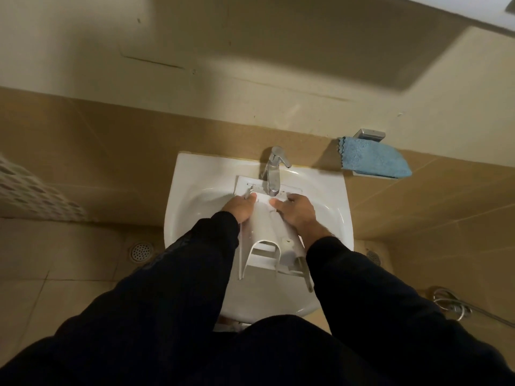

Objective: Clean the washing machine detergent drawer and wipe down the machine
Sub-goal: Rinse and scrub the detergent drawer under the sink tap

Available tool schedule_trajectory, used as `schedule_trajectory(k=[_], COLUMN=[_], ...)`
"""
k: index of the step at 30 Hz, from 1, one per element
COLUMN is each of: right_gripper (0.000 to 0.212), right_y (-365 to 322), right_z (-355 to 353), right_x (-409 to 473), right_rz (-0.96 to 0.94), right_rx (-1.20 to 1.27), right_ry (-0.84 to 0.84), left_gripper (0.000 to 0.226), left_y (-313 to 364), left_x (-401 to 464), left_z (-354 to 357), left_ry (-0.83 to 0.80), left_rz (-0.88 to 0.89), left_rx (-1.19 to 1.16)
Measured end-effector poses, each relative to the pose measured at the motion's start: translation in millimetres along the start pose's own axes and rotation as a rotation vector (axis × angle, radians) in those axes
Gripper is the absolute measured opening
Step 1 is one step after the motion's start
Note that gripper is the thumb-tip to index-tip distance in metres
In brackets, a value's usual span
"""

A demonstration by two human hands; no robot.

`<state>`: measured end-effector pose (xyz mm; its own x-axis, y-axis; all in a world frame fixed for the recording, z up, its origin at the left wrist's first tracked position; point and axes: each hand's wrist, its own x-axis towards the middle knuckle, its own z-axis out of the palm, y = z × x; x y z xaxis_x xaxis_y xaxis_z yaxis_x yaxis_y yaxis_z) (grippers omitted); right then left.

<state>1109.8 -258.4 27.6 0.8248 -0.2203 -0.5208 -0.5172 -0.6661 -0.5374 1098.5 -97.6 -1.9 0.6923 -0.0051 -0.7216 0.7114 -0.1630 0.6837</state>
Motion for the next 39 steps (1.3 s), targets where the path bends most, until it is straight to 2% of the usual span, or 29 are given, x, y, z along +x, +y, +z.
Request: schedule_trajectory(k=[2, 4, 5, 9, 12, 14, 18, 22, 25, 30, 33, 39], right_gripper=[0.055, 0.030, 0.028, 0.035, 0.026, 0.028, 0.029, 0.022, 0.021, 0.033, 0.026, 0.023], right_y=[4, 0, -5, -19, -19, -15, 0, 7, 4, 1, 5, 13], right_z=[-8, -17, -19, -9, 5, 7, -3, -11, -8, 0, 1, -9], right_x=[8, 11, 12, 14, 12, 11, 19, 23, 25, 29, 32, 34], right_rz=[0.034, 0.005, -0.024, -0.119, -0.143, -0.141, -0.120, -0.147, -0.172, -0.178, -0.187, -0.147], right_rx=[0.022, -0.036, -0.083, -0.137, -0.073, 0.006, 0.214, 0.275, 0.220, 0.306, 0.354, 0.337], right_ry=[-0.045, -0.053, -0.051, -0.007, -0.056, -0.076, -0.049, 0.020, 0.032, -0.039, -0.054, -0.005], left_gripper=[0.077, 0.063, 0.058, 0.047, 0.059, 0.065, 0.047, 0.036, 0.034, 0.034, 0.035, 0.044], left_y=[-1, 12, 15, 12, -2, -11, 4, 21, 26, 24, 23, 24], left_x=[13, -6, -11, -16, -3, 5, -14, -18, -21, -16, -13, -10], left_z=[3, 4, 3, -10, -27, -31, -26, -19, -20, -30, -31, -20], left_ry=[-0.039, -0.037, -0.022, 0.006, 0.004, 0.016, 0.066, 0.116, 0.095, 0.085, 0.083, -0.069], left_rz=[-0.023, -0.004, -0.006, -0.069, -0.071, -0.055, -0.007, 0.035, 0.057, 0.054, 0.039, 0.025], left_rx=[0.071, 0.112, 0.132, 0.136, 0.103, 0.092, 0.080, 0.117, 0.161, 0.248, 0.220, 0.082])
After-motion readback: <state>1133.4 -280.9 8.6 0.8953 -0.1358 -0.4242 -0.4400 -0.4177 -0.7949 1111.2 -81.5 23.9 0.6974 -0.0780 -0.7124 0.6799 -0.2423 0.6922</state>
